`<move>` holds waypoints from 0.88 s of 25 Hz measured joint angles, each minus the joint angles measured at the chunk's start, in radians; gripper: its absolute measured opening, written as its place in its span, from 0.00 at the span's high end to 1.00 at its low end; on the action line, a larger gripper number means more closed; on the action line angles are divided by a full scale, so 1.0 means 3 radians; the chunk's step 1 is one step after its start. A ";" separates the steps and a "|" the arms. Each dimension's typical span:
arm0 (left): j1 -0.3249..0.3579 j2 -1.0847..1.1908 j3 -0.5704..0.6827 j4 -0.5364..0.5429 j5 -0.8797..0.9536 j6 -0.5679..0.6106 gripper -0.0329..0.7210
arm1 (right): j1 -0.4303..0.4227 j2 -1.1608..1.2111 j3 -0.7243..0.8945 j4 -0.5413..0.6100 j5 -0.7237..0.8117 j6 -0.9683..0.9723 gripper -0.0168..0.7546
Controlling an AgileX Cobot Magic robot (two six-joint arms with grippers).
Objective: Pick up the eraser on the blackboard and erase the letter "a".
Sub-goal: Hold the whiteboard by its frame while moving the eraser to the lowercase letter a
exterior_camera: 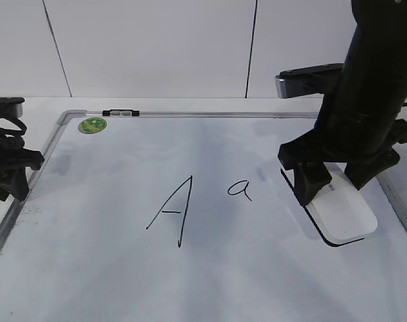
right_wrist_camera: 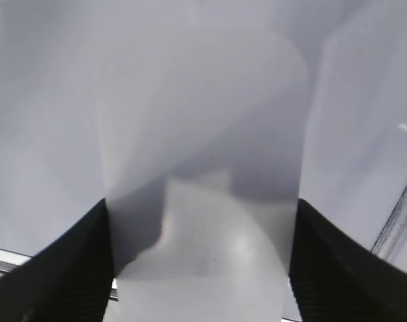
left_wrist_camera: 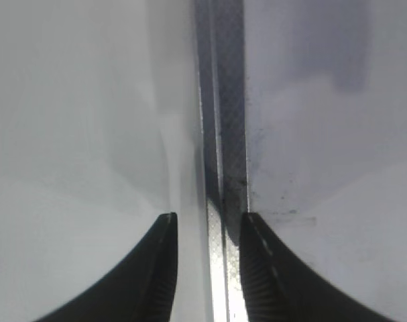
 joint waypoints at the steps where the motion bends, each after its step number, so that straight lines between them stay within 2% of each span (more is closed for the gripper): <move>1: 0.0000 0.0007 0.0000 0.0004 0.0000 0.0000 0.64 | 0.0000 0.0000 0.0000 0.0000 0.0000 -0.0006 0.25; 22: 0.0000 0.0013 0.0000 0.0021 0.0000 -0.0040 0.65 | 0.0000 0.0000 0.0000 0.0000 0.0000 -0.0013 0.25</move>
